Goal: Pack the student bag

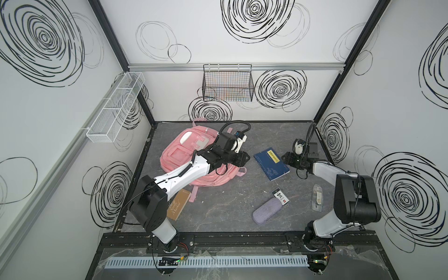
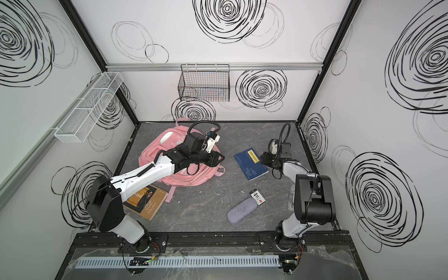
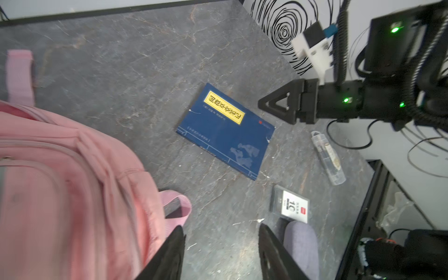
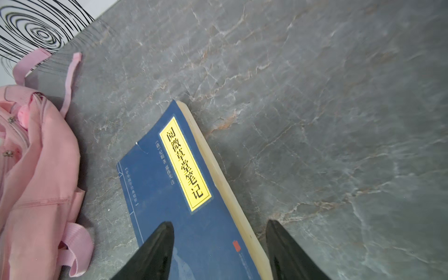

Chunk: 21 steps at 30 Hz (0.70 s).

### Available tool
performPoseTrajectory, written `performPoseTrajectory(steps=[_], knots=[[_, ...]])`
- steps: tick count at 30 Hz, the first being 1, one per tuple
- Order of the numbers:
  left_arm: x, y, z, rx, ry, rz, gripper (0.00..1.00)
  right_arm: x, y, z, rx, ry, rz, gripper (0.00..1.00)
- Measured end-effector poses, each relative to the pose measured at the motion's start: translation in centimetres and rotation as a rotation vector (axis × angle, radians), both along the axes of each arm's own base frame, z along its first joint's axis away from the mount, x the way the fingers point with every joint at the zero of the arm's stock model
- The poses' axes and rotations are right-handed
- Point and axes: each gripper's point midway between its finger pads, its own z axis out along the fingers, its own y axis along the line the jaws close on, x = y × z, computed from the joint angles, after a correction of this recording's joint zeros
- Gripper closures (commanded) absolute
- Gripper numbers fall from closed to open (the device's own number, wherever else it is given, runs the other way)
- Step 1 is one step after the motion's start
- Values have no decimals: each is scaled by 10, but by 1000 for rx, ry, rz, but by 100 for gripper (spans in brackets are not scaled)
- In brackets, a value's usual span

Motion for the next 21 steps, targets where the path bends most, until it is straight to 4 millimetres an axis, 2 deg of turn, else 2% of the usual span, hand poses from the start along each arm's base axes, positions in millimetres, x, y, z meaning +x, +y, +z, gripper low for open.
performPoseTrajectory(steps=[2,6,9,15,21], knots=[[-1,-17,-11,-29,30,0,45,-2,2,-10,12,29,9,33],[-3,-43,-51,-46,123,10,45,-6,8,-26,43,70,32,33],[2,-49,-79,-47,184,40,45,-12,14,-32,70,75,50,33],[5,-53,-126,-29,269,77,45,-29,33,-31,139,13,117,34],[5,-53,-152,-3,309,89,46,-58,54,-31,199,-12,189,34]])
